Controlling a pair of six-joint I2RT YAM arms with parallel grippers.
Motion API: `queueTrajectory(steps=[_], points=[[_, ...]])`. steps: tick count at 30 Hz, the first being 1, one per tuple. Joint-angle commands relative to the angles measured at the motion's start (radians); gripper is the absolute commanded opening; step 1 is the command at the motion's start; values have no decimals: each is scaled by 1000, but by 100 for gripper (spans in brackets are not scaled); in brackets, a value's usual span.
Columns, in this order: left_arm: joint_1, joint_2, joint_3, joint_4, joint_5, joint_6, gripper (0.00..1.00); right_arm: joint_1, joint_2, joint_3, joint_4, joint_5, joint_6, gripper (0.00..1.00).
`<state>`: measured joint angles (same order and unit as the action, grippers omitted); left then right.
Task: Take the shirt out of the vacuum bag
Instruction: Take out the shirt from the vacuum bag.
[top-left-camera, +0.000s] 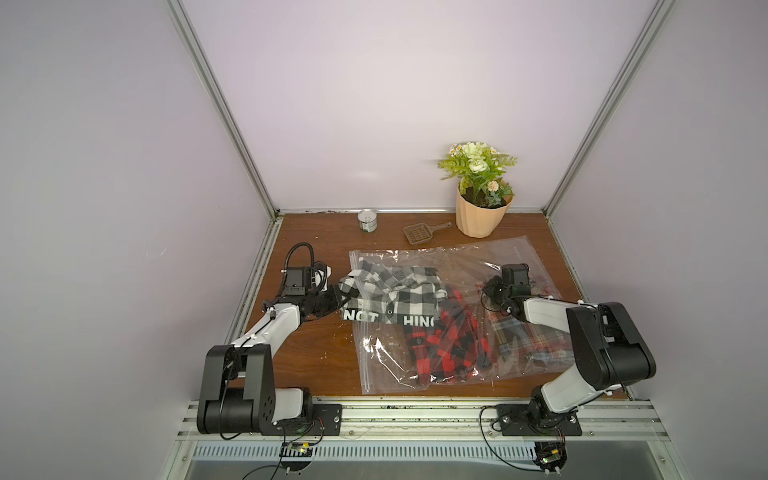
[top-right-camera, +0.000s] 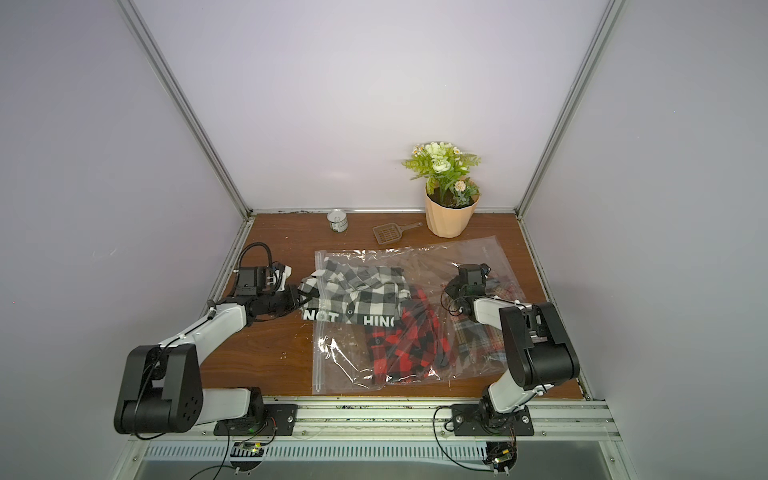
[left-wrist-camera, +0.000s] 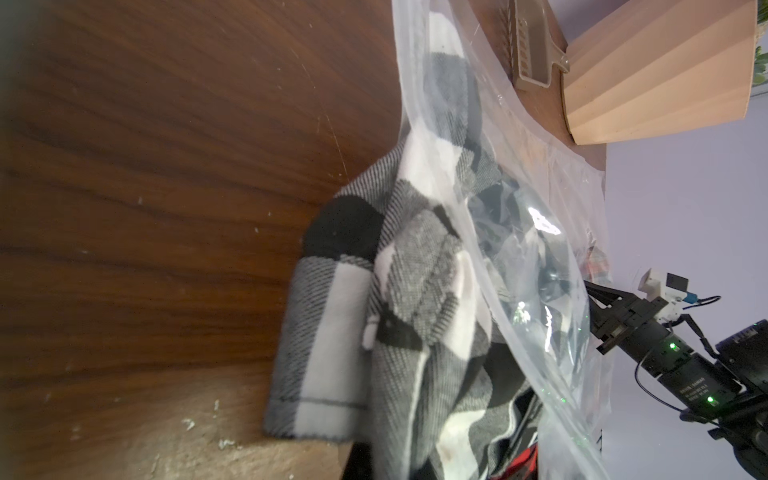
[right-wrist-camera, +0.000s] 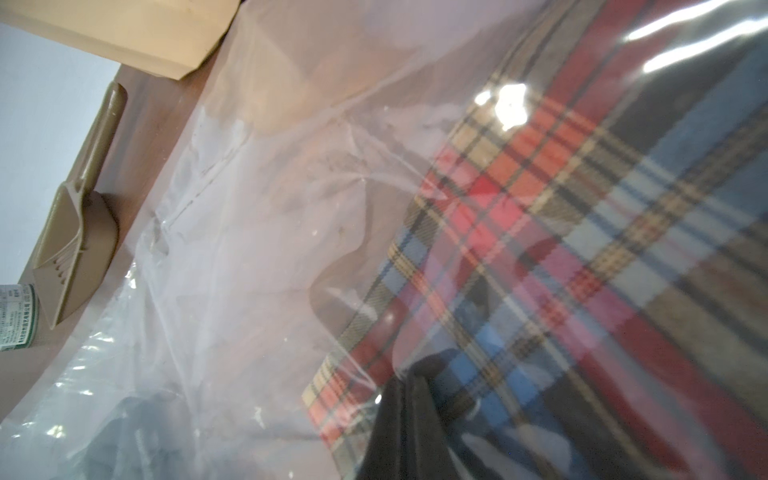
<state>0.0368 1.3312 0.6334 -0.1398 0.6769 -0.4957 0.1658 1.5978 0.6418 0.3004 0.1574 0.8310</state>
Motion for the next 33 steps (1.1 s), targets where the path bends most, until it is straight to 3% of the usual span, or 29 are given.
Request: queueTrajectory(steps=[1,5,15,24,33], points=[[23,-35,-11,-30,-7,19,0,-21,13,-28,-85,26,5,0],[47,-69,-20,-104,-57,42,0,-23,14,-27,-84,23,5,0],[79,-161,-92,-109,-79,-47,0,-60,19,-34,-61,-7,10,0],[186,-381,-160,-149,-214,-167,0,-75,32,-23,-50,-33,9,0],[206,-335,-181,-133,-183,-181,0,-77,50,-10,-43,-53,7,0]])
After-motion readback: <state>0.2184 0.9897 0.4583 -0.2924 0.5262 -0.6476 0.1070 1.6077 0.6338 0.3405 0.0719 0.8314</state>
